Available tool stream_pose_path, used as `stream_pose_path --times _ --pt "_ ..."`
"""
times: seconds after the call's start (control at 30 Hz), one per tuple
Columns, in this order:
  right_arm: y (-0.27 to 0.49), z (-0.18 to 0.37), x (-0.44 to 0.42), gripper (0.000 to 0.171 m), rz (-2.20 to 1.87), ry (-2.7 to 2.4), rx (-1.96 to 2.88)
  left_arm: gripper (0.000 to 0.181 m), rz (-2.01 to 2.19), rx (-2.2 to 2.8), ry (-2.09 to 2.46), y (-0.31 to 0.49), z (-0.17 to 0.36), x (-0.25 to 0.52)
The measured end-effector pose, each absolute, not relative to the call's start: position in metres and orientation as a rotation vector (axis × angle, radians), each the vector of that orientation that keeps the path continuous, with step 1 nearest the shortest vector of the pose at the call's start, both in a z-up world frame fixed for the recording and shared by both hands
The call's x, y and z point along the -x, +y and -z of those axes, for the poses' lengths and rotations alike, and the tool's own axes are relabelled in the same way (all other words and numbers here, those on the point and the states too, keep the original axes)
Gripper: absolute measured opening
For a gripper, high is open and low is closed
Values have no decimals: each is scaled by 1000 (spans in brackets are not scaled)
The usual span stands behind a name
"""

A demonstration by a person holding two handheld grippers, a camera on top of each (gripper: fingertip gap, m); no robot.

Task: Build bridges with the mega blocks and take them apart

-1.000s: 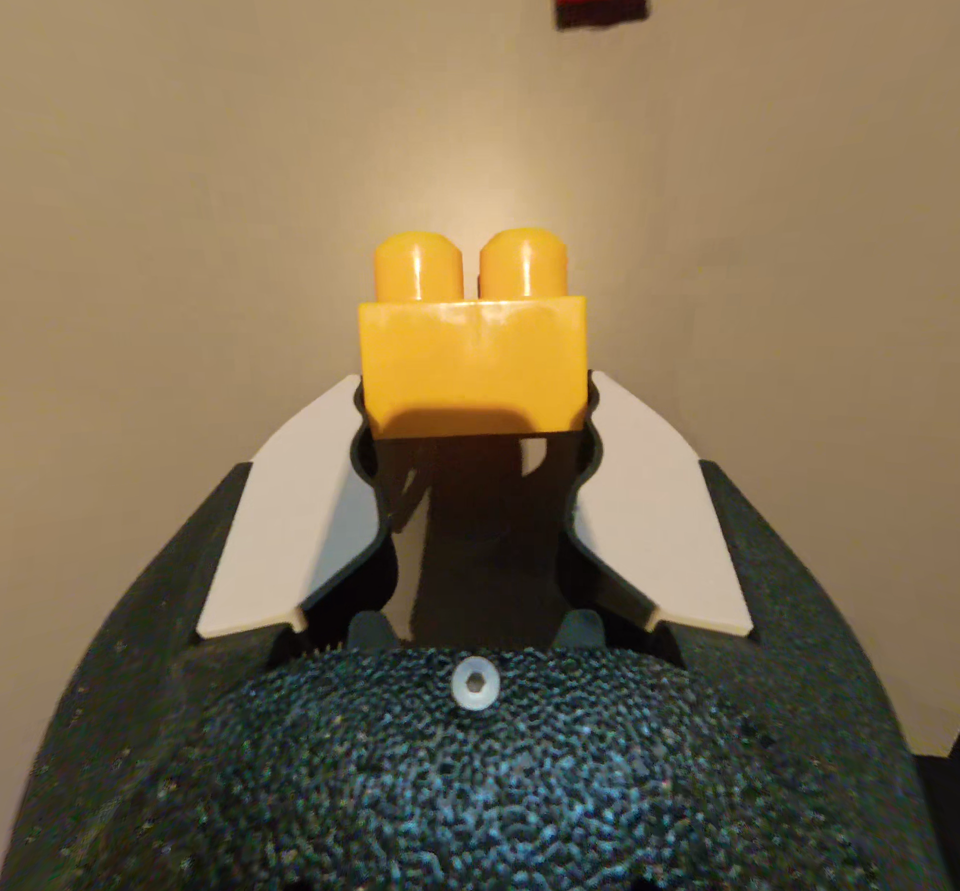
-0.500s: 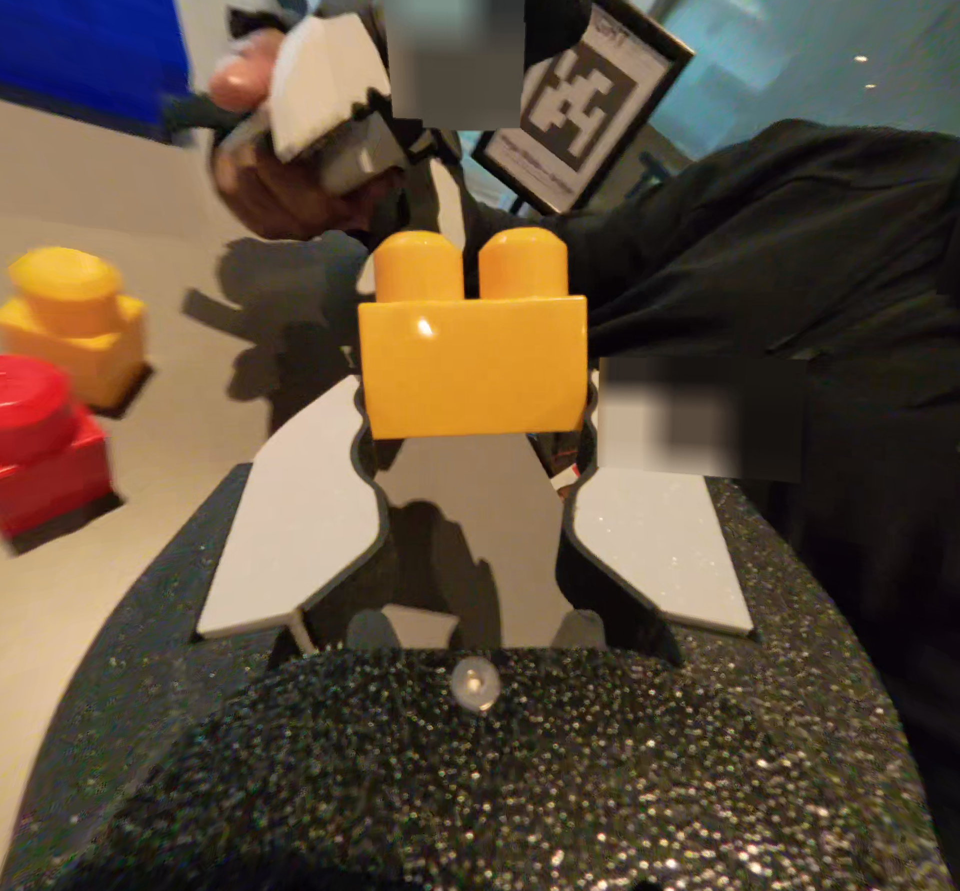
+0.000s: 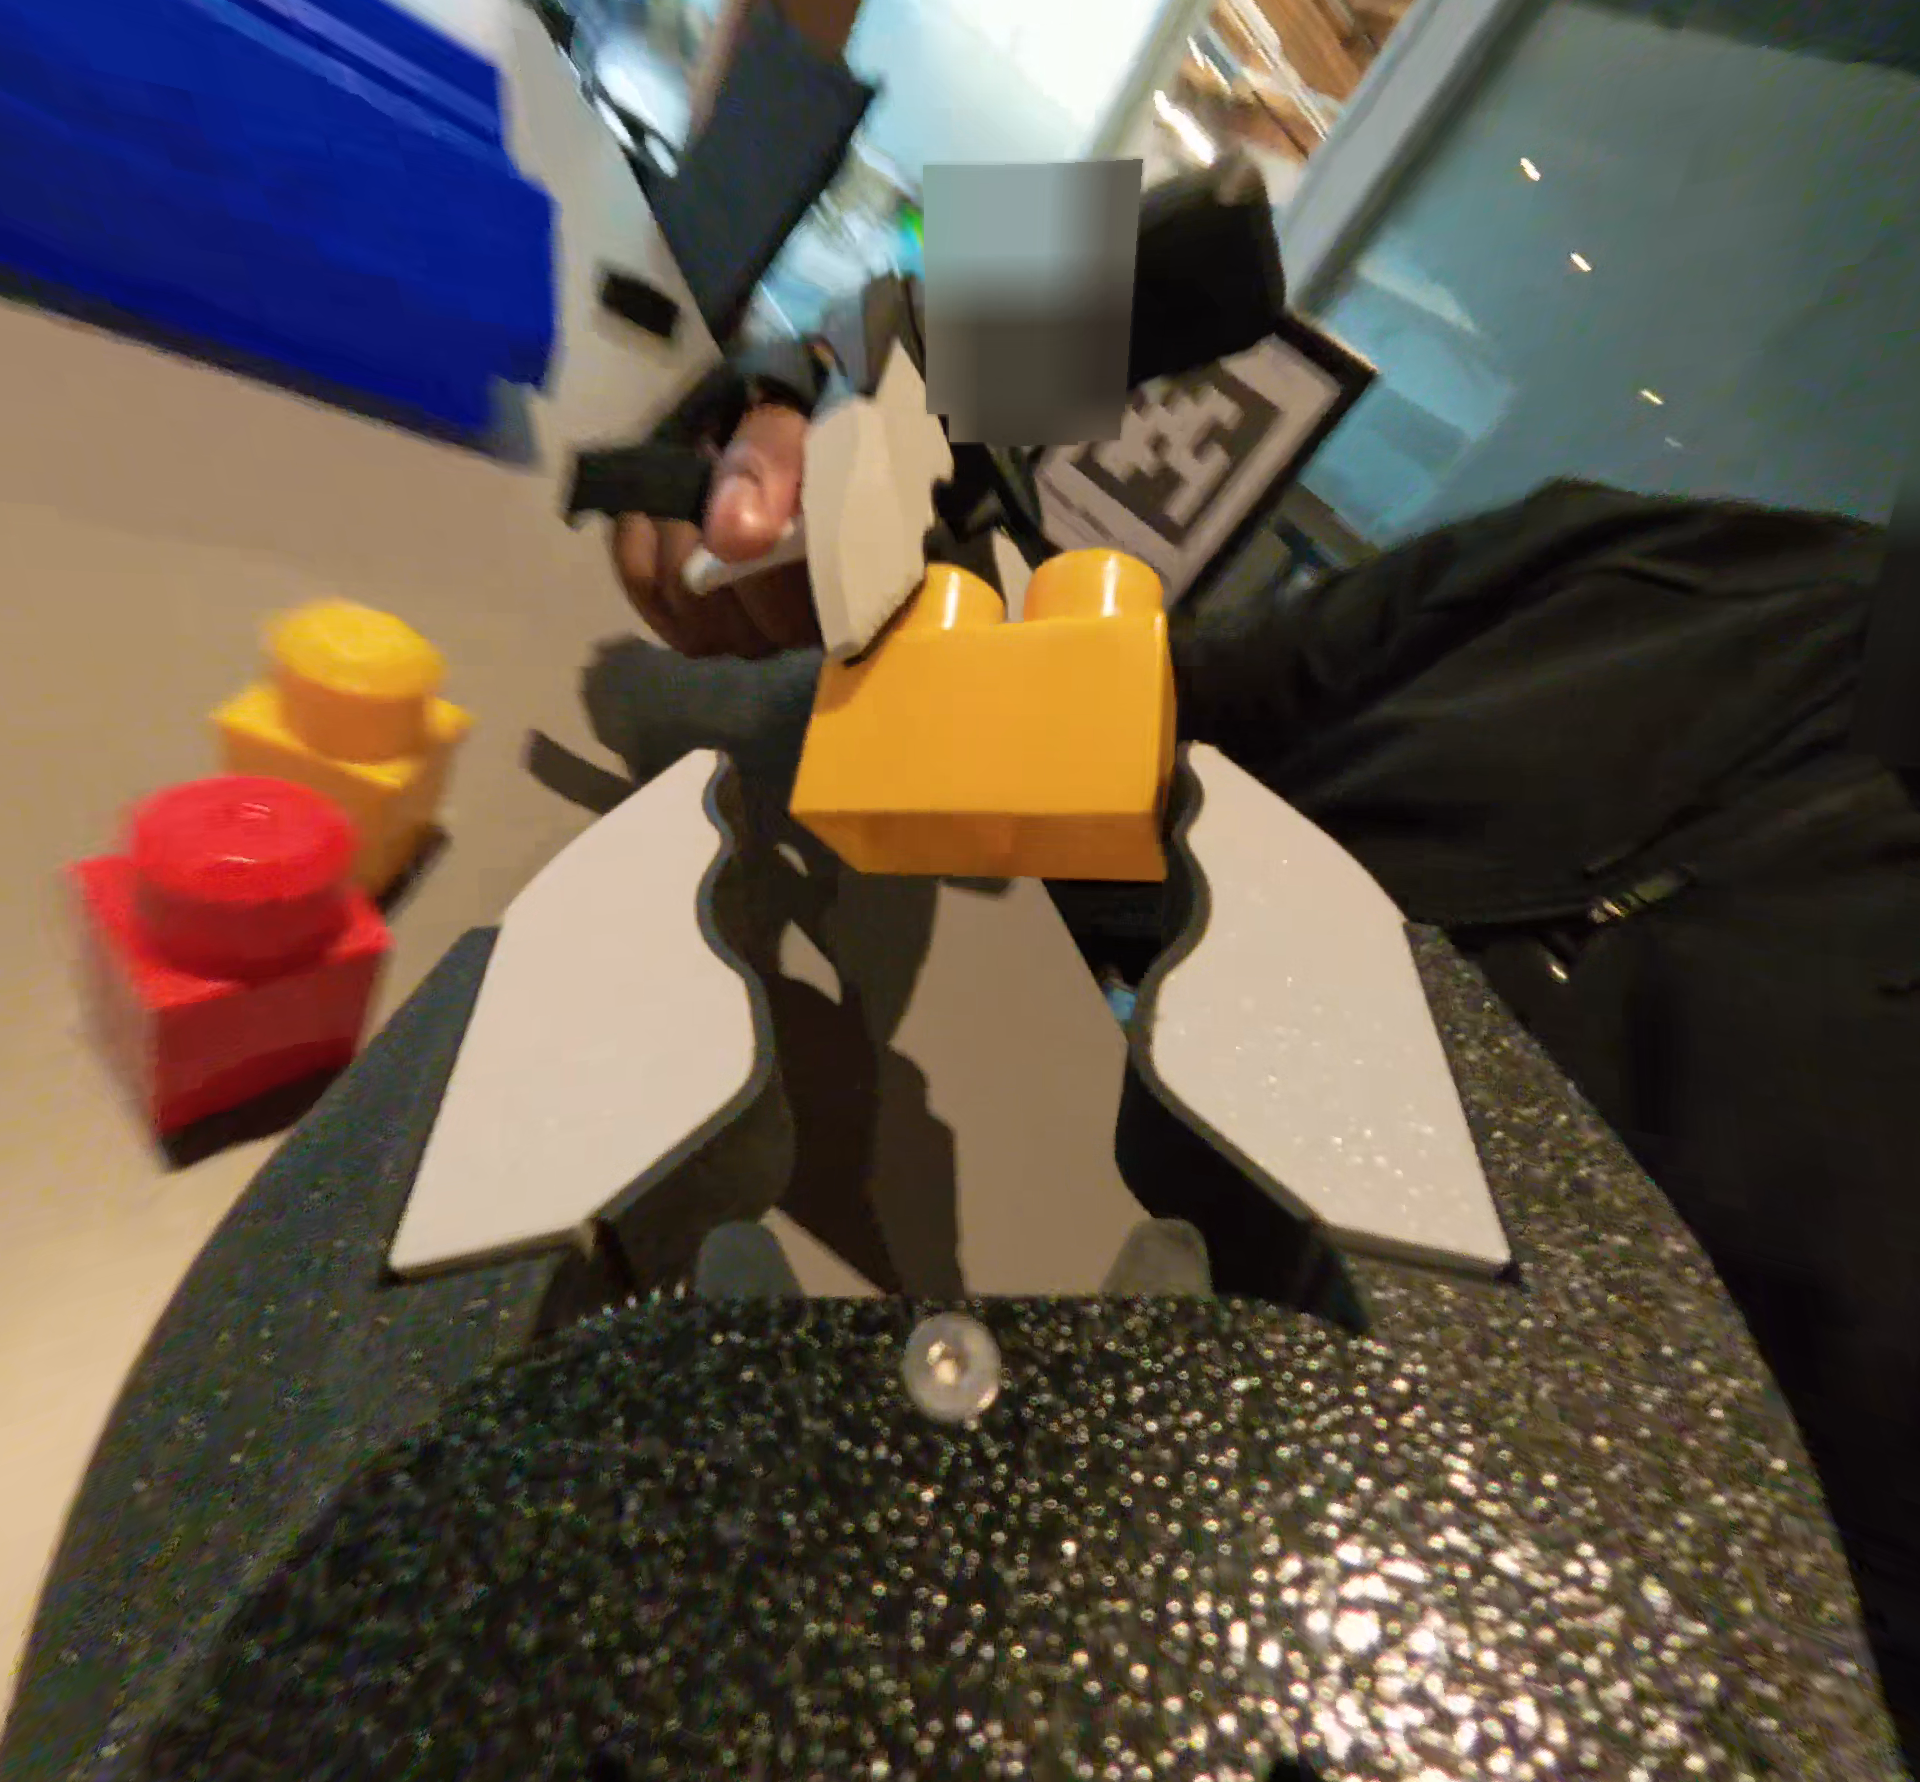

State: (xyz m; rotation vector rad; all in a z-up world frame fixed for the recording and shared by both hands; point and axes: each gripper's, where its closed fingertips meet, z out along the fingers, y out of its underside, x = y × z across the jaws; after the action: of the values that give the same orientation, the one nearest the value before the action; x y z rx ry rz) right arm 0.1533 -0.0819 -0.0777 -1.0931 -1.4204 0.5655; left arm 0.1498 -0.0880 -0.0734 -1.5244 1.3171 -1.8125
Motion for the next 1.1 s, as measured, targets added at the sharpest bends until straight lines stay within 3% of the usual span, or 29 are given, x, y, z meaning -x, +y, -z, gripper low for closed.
stream_pose_path --times 0.17,0.33,0.4,0.47,0.5,0.63,0.8,0.87,1.0,1.1 --pt "-49 81 -171 38 -507 -1298 1273 78 1259 1313 1234 -54 41 -127" --pt "-44 99 -166 38 -383 -1367 1320 76 558 1197 1574 -64 77 -143" --pt "-47 105 -160 38 -359 -1406 1325 67 454 1197 1657 -66 94 -151" --pt "-50 112 -156 38 -327 -1454 1317 40 373 1199 1718 -66 107 -154" --pt "-51 116 -155 37 -306 -1472 1318 37 347 1192 1723 -65 109 -155" --pt "-51 104 -155 40 -337 -1420 1274 37 473 1240 1659 -66 100 -153" --pt "-31 70 -186 45 -438 -1162 1287 36 917 1363 1161 -30 47 -125" --pt "-19 87 -203 49 -495 -1164 1428 36 1083 1422 913 -6 36 -100" --pt "-6 143 -228 78 -507 -1240 1757 36 1292 1469 644 21 32 -63" --pt "-2 159 -224 79 -414 -1277 1825 36 1297 1545 707 21 44 -65"
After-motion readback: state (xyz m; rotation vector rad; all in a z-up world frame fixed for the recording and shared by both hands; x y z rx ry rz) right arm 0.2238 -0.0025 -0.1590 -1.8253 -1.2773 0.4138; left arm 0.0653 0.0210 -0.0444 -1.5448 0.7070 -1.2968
